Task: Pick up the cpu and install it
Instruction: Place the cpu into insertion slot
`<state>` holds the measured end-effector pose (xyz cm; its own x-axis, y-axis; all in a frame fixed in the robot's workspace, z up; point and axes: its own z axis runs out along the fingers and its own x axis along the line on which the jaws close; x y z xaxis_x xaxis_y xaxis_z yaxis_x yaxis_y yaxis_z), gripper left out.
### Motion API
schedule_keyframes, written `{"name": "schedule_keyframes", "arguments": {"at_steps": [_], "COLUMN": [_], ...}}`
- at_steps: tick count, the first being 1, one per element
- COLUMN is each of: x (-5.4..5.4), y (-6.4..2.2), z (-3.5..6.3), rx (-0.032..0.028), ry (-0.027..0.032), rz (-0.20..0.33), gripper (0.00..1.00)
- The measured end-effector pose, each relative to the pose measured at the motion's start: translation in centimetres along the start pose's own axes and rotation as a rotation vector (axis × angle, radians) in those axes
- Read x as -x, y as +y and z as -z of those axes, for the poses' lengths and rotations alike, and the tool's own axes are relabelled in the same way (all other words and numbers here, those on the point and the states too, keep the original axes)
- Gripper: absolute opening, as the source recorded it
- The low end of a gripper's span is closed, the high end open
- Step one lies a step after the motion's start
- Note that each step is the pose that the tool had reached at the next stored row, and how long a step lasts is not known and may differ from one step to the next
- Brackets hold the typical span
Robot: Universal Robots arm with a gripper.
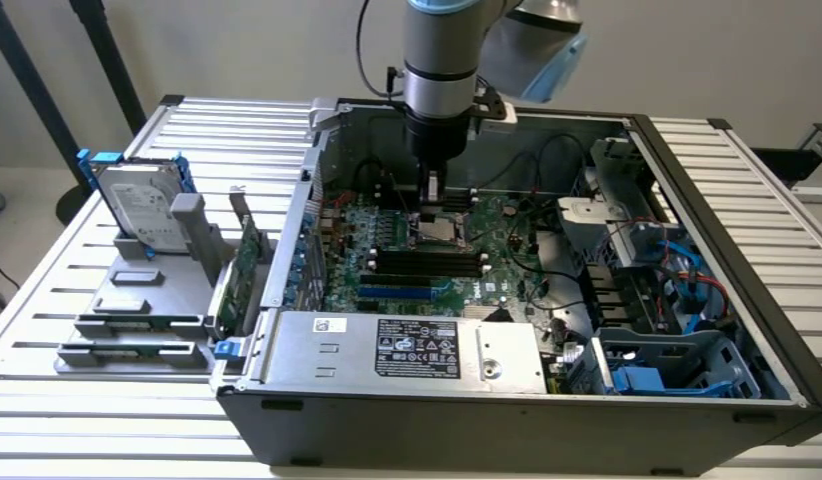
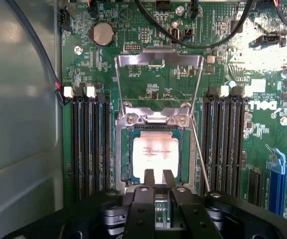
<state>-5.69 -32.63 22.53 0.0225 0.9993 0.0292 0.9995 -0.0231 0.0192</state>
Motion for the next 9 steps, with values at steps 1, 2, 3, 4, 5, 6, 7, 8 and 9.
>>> {"name": "schedule_keyframes", "arguments": {"at_steps": [1, 2, 3, 4, 5, 6, 7, 8, 9], "x": [0.0, 0.0, 0.0, 0.0, 0.0, 0.0, 0.0, 0.1, 0.1], "y": [-0.29, -0.61, -0.93, -1.26, -1.59, -1.90, -2.22, -2.52, -2.81], "z": [0.02, 0.04, 0.06, 0.08, 0.10, 0.12, 0.14, 0.16, 0.17], "rx": [-0.0019, -0.0041, -0.0060, -0.0079, -0.0098, -0.0115, -0.0133, -0.0150, -0.0162], "ry": [0.0000, -0.0001, -0.0001, -0.0002, -0.0002, -0.0003, -0.0003, -0.0003, -0.0003], "rz": [0.000, 0.000, 0.000, 0.000, 0.000, 0.000, 0.000, 0.000, 0.000], "gripper": [0.18, 0.12, 0.11, 0.11, 0.11, 0.11, 0.11, 0.11, 0.11]}}
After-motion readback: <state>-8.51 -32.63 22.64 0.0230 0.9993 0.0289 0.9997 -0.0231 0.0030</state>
